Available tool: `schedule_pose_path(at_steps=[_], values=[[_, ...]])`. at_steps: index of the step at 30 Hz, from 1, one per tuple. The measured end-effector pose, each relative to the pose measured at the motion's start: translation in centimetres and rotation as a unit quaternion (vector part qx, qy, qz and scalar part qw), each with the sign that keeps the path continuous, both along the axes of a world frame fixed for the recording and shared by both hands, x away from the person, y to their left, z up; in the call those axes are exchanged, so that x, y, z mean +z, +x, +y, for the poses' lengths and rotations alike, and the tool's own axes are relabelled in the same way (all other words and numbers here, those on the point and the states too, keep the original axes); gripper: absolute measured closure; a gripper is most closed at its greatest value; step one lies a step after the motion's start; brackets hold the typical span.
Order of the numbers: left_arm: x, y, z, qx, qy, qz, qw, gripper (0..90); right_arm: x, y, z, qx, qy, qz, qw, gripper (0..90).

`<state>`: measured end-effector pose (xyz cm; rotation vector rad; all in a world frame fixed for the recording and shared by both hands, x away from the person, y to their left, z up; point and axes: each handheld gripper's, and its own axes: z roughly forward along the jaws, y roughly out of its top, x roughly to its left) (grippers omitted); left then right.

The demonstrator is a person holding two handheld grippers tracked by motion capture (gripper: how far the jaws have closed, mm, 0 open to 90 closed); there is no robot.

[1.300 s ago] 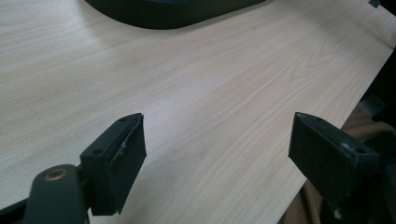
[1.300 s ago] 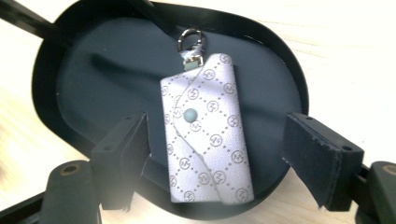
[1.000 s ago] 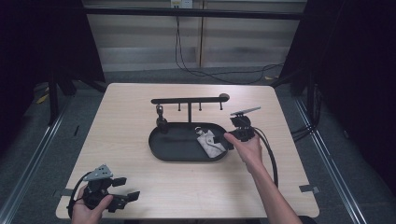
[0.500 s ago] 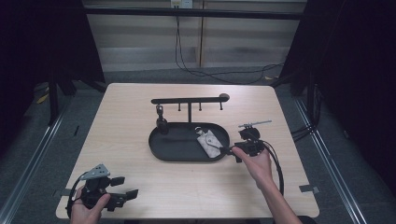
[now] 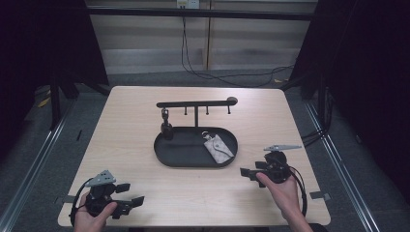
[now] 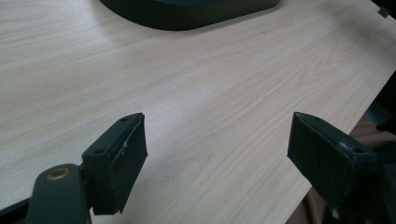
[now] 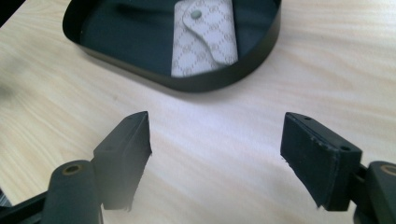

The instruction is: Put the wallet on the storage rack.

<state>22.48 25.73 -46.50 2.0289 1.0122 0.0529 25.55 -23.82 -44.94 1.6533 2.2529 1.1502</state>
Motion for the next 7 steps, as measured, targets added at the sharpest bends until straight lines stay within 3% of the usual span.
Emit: schedule_pose_path(at_steps=[7], values=[[-0.2, 0.2, -0.1, 0.009, 0.010, 0.007, 0.9999, 19.6, -0.9, -1.5, -1.2, -0.006, 0.005, -0.009, 0.9999, 23.3]])
